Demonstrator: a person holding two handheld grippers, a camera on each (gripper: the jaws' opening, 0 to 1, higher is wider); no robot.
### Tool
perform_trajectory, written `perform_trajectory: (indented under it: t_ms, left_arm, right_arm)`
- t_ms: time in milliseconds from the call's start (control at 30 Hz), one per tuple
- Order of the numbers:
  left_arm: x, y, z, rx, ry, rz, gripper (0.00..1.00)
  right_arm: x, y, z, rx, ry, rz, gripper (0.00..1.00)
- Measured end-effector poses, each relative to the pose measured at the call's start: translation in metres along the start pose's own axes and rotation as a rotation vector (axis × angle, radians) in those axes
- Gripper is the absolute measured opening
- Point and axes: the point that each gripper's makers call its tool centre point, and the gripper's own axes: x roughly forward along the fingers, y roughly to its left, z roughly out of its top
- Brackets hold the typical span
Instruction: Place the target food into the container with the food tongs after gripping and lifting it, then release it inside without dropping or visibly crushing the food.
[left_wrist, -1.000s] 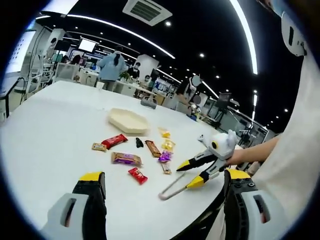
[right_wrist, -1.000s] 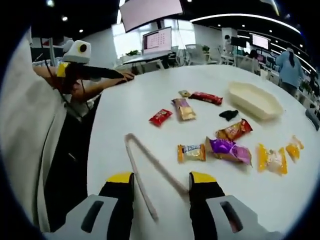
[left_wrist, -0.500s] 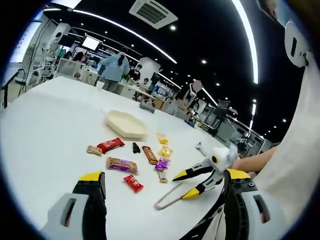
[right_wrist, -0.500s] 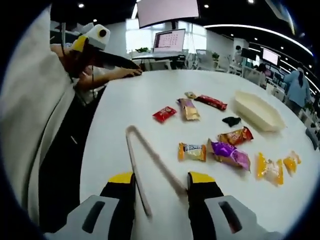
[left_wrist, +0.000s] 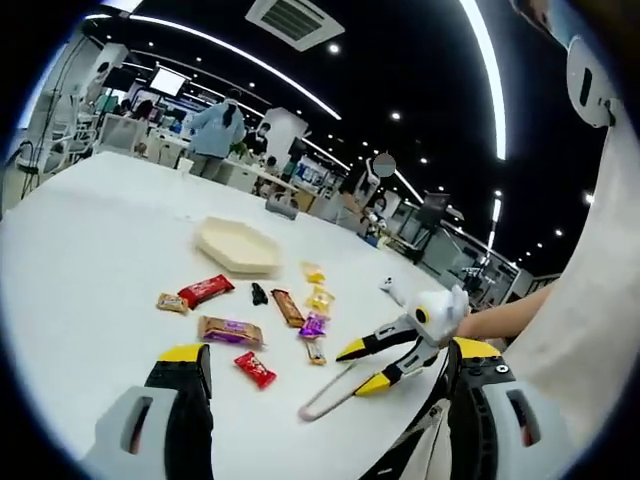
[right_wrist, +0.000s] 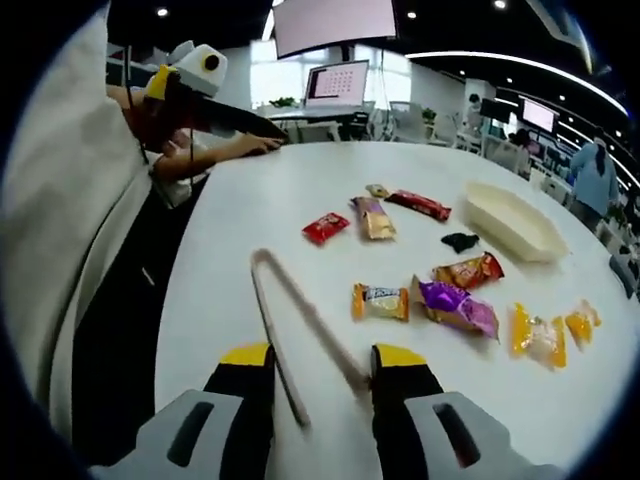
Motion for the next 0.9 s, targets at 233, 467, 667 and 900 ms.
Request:
perform_trajectory:
  t_ms: [233, 467, 667, 900]
  left_arm:
    - [0.0, -0.016, 0.014, -0.006, -0.033, -0.025, 0.99]
    - [0.005, -0.022, 0.009, -0.009, -0.028, -0.031, 0.99]
    - [0.006, -0.024, 0.0, -0.009, 0.007, -0.04, 0.99]
    - [0.009, -0.028, 0.001, -0.017, 0.018, -0.038, 0.99]
  right_arm:
    - [-0.009, 0.005, -0.004, 0.001, 0.017, -0.026, 0.22]
    - [-0.011, 0.006, -0.003, 0.01, -0.003, -0.052, 0.13]
    - [-0.012, 0.008, -0.002, 0.056, -0.023, -0.058, 0.12]
    - [-0.023, 0.001, 0.011, 0.233, -0.14, -0.092, 0.11]
